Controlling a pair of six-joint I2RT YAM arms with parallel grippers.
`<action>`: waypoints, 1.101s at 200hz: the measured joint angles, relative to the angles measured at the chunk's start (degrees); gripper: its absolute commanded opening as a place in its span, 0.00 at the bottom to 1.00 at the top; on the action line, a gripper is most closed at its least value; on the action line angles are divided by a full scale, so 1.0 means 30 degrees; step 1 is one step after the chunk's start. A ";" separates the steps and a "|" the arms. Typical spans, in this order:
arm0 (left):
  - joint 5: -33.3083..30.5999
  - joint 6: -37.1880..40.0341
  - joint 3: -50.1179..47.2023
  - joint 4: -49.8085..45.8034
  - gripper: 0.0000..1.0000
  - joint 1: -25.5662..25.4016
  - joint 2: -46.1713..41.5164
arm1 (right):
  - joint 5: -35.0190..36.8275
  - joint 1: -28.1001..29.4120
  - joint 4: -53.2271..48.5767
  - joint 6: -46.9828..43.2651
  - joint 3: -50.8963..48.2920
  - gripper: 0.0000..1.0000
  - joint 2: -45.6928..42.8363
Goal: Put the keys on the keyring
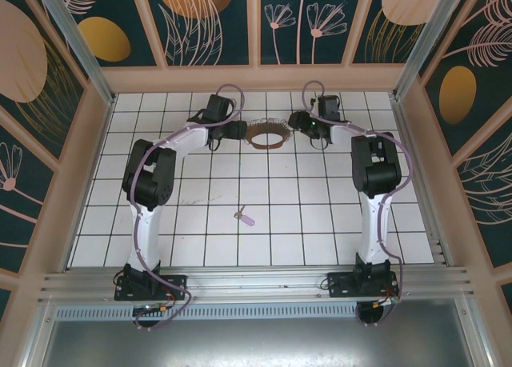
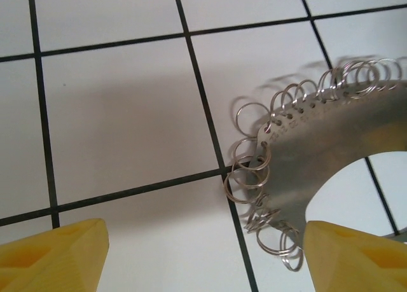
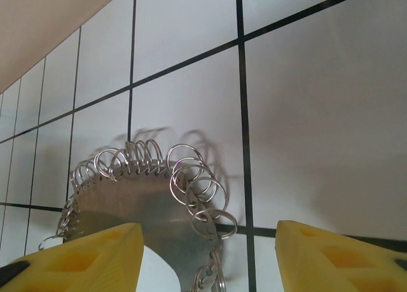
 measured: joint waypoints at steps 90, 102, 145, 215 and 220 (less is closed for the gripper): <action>0.0226 -0.0583 -0.0685 0.1224 0.81 0.0000 -0.0328 | -0.0838 0.1195 -0.1843 -0.1304 0.3337 0.25 0.2361; 0.0233 -0.0663 -0.1144 0.1319 0.81 0.0000 -0.0452 | -0.0918 0.1370 -0.2062 -0.1501 0.3548 0.23 0.2463; 0.0321 -0.1115 -0.3322 0.1916 0.82 0.0000 -0.1785 | -0.1209 0.2215 -0.2623 -0.2455 0.4197 0.19 0.2754; 0.1158 -0.2404 -0.6564 0.3424 0.82 0.0000 -0.4874 | -0.1260 0.4240 -0.3475 -0.4065 0.5304 0.43 0.3126; 0.1239 -0.2455 -0.6783 0.3512 0.82 0.0000 -0.5042 | -0.1253 0.4335 -0.3519 -0.4189 0.5304 0.47 0.3126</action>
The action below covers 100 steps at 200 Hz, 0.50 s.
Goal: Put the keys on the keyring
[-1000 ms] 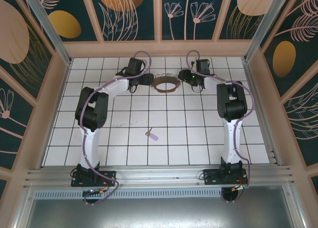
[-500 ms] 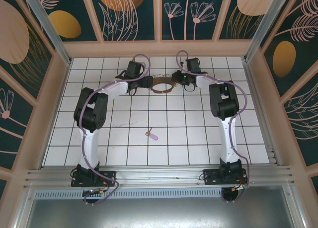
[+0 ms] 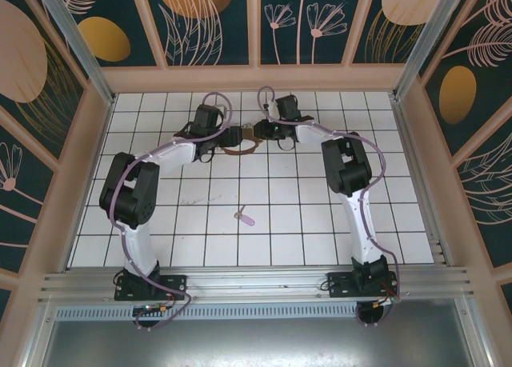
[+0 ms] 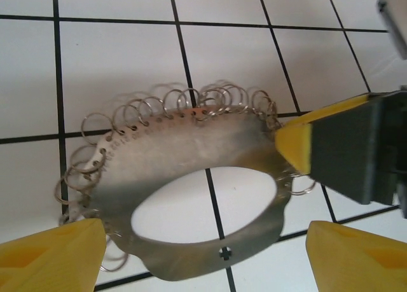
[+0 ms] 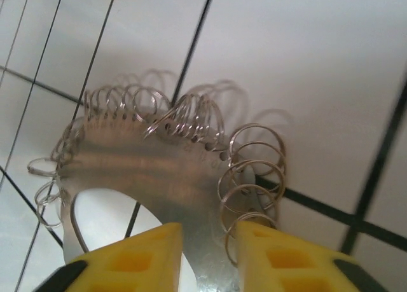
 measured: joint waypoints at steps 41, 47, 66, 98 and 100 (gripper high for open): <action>0.0495 -0.0058 -0.1093 0.0197 0.81 -0.0138 -0.0874 | 0.0284 -0.0211 0.0809 0.0342 -0.1486 0.63 -0.0918; 0.0546 -0.0044 -0.1129 0.0197 0.81 -0.0204 -0.0896 | 0.0408 -0.0357 0.0925 0.0488 -0.2018 0.63 -0.1341; 0.0692 0.0189 -0.1166 0.0138 0.81 -0.0503 -0.0896 | 0.0743 -0.0933 0.1450 0.0889 -0.3818 0.65 -0.2834; 0.0568 0.1020 -0.1086 -0.0408 0.80 -0.1457 -0.0889 | 0.1916 -0.1763 0.2514 0.1392 -0.7366 0.98 -0.6251; 0.0554 0.1100 -0.1071 -0.0503 0.80 -0.1530 -0.0882 | 0.2033 -0.1807 0.2616 0.1377 -0.7606 0.99 -0.6499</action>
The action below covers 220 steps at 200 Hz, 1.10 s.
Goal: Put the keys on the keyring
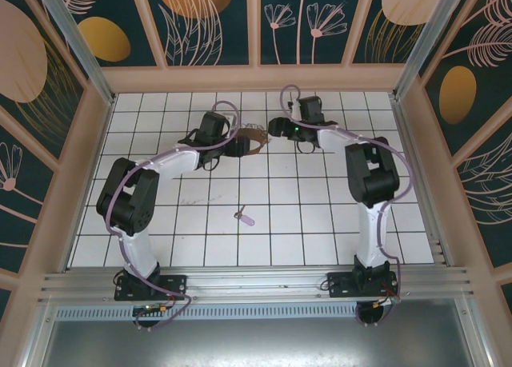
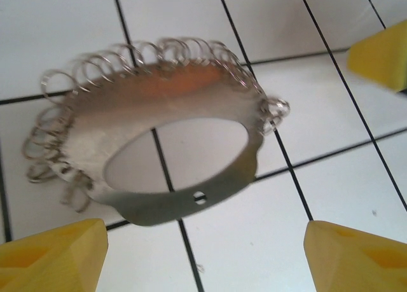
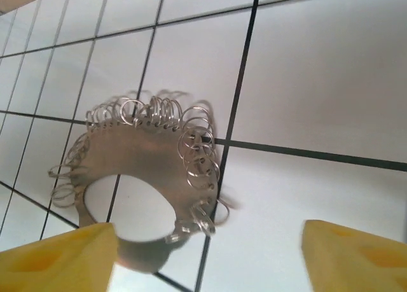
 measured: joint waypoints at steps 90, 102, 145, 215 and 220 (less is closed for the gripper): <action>0.0452 0.2652 0.4532 -0.2317 0.47 -0.1093 0.3177 | -0.3599 -0.4036 0.6492 0.3730 -0.9872 0.99 -0.6215; 0.0517 0.2783 0.5100 -0.2623 0.44 -0.1093 0.3745 | -0.3738 -0.3942 0.6645 0.3840 -1.0579 0.99 -0.6470; 0.0583 0.3235 0.6288 -0.3424 0.41 -0.1093 0.5173 | -0.1443 -0.2885 0.5697 0.2703 -1.1613 0.99 -0.8939; 0.0867 0.3679 0.7213 -0.3628 0.40 -0.1144 0.5967 | 0.6717 -0.2368 0.2288 0.1137 -1.1540 0.99 -1.0688; 0.0874 0.3708 0.7293 -0.3636 0.40 -0.1158 0.5996 | 0.7344 -0.2368 0.2164 0.1195 -1.1613 0.99 -1.0841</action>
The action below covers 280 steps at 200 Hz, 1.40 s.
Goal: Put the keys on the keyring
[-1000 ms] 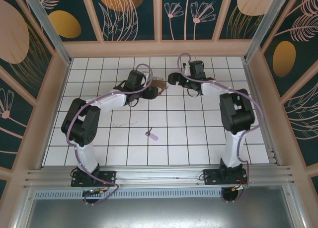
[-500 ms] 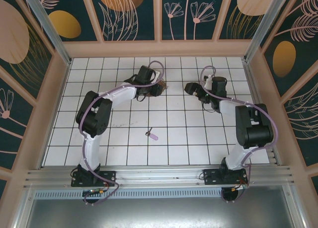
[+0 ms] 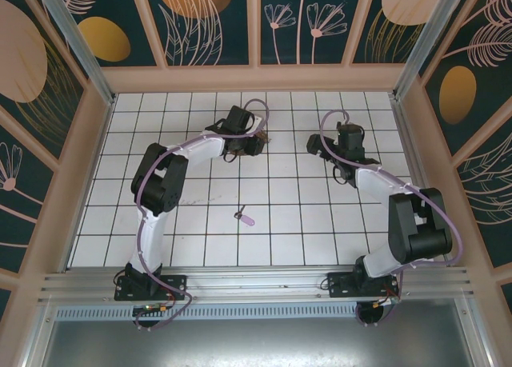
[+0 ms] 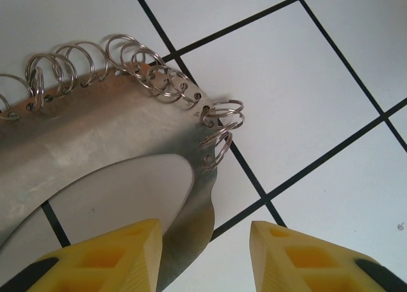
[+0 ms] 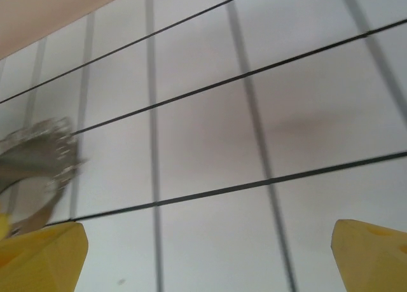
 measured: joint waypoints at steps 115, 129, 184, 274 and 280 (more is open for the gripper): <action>0.0007 0.0452 0.1814 -0.0393 0.34 -0.0379 0.1486 | -0.2477 -0.1617 0.2171 0.2710 -0.3854 0.98 -0.2929; 0.0015 0.0459 0.2047 -0.0452 0.33 -0.0379 0.1603 | -0.3330 -0.1581 0.2637 0.2973 -0.4175 0.97 -0.2863; 0.0095 0.0459 0.2448 -0.0619 0.31 -0.0386 0.2346 | -0.4619 -0.1523 0.3818 0.3388 -0.4517 0.94 -0.2790; 0.0146 0.0459 0.3082 -0.0860 0.27 -0.0393 0.2863 | -0.5289 -0.1523 0.4605 0.3519 -0.4539 0.91 -0.2229; 0.0146 0.0466 0.3162 -0.0882 0.27 -0.0393 0.2936 | -0.5326 -0.1523 0.4605 0.3519 -0.4539 0.91 -0.2229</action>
